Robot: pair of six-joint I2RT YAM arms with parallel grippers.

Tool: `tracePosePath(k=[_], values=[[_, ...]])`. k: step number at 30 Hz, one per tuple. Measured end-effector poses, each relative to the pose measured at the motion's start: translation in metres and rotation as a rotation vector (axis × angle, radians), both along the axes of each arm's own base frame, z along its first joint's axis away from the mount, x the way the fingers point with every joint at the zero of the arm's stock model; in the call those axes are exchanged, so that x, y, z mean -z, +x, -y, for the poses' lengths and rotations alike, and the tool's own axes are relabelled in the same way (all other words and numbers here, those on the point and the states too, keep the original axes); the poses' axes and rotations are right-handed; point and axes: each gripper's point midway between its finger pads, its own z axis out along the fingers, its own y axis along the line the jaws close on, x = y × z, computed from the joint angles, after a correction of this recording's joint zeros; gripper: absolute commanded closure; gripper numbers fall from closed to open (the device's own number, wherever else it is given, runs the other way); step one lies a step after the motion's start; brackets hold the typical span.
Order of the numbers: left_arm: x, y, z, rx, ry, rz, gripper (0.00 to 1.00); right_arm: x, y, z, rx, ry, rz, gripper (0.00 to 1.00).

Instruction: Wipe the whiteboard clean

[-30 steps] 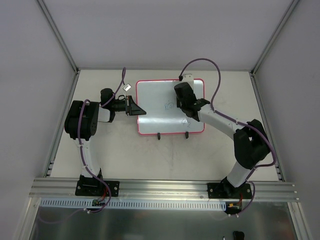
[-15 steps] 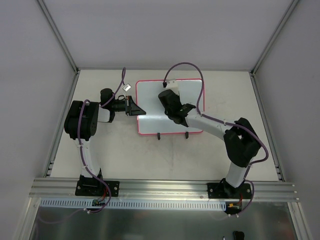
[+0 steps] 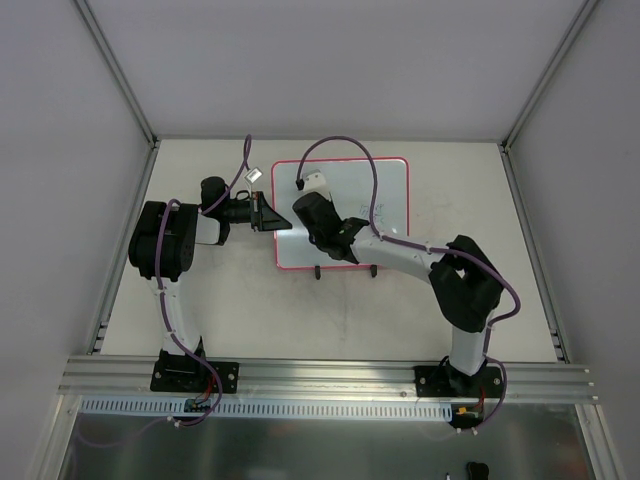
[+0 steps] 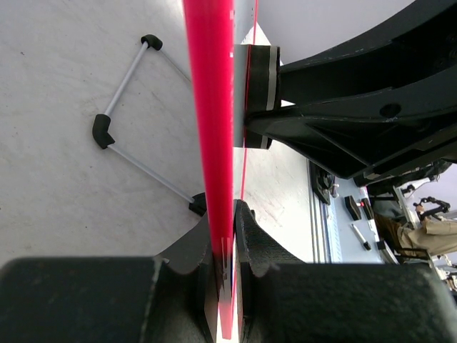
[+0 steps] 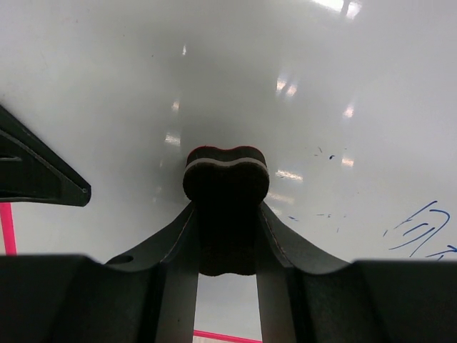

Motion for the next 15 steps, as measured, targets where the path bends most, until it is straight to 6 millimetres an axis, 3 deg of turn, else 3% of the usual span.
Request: tracePosePath(k=[9, 12, 15], values=[[0.0, 0.001, 0.0, -0.003, 0.001, 0.0, 1.0, -0.003, 0.009, 0.012, -0.006, 0.086, -0.043, 1.0], [0.0, 0.001, 0.0, -0.004, 0.001, 0.0, 1.0, -0.009, 0.017, 0.028, 0.021, 0.13, -0.042, 1.0], [0.0, 0.0, 0.001, -0.003, 0.001, -0.001, 1.0, -0.014, 0.028, 0.059, 0.09, 0.164, -0.034, 1.0]])
